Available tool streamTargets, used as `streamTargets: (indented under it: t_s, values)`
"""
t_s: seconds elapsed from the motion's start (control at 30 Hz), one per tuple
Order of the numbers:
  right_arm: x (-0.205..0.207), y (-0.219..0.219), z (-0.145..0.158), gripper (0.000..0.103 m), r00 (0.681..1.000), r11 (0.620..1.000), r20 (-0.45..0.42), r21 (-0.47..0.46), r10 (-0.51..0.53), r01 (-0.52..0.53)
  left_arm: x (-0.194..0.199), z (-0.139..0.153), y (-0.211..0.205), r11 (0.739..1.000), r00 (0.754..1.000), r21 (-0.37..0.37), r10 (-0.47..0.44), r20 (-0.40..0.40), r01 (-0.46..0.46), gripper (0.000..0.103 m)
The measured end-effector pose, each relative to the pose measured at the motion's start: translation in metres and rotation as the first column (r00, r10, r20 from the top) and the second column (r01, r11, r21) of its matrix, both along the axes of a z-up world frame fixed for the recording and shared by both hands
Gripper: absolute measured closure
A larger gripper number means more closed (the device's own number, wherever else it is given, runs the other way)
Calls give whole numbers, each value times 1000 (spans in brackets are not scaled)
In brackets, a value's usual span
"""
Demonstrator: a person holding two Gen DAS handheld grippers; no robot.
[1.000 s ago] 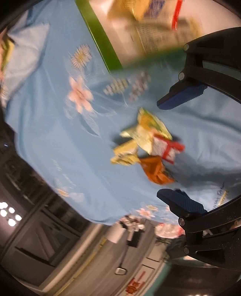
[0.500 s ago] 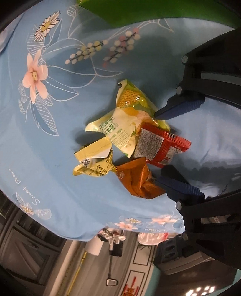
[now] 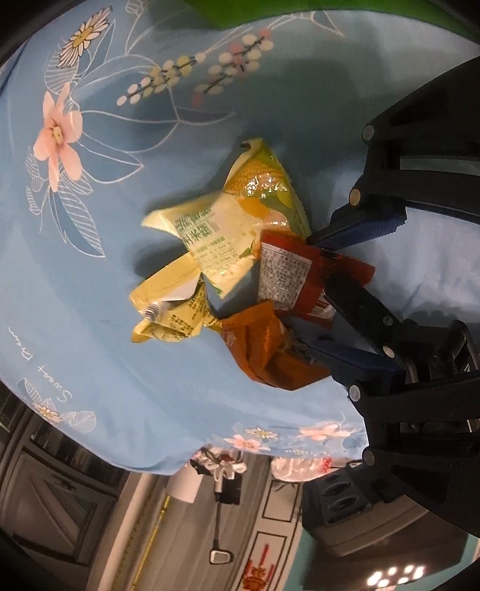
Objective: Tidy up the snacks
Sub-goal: 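Move the right gripper to the pile and grasp the red-and-white packet, then carry the red-and-white packet with the right gripper into the green box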
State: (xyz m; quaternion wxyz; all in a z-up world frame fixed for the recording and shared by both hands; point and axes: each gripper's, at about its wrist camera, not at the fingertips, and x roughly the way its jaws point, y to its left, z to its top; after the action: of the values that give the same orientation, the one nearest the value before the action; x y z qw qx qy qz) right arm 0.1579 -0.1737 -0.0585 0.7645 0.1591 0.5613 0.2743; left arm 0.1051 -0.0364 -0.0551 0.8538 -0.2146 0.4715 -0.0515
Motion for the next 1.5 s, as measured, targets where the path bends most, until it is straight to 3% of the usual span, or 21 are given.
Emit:
streamTargets:
  t_s: [0.07, 0.1, 0.27, 0.43, 0.77, 0.9, 1.5]
  values:
    - [1, 1, -3, 53, 1000, 1000, -2, -4, -2, 2, 1, 0, -2, 1000, 1000, 7, -9, 3, 9, 27]
    - [2, 1, -5, 56, 1000, 1000, -11, 1, 0, 0, 1, 0, -4, 1000, 1000, 5, -22, 6, 22, 37]
    - [3, -6, -10, 67, 1000, 1000, -2, 4, -8, 8, -1, 1, -11, 999, 1000, 48, -26, 15, 25, 40]
    - [-3, -8, -1, 68, 1000, 1000, 20, 8, 4, -5, -8, 10, -18, 999, 1000, 35, -15, 21, 14, 47]
    - [-23, -28, 26, 68, 998, 999, 63, 37, 11, -14, -27, 42, -48, 997, 999, 81, -19, 46, 15, 48]
    - [-32, -41, 46, 67, 993, 998, 116, 65, 0, -7, -32, 62, -63, 994, 995, 110, -31, 97, 21, 48]
    - [-61, -117, 105, 67, 953, 985, 269, 142, -137, 101, -31, 114, -141, 978, 957, 166, -162, 243, 123, 48]
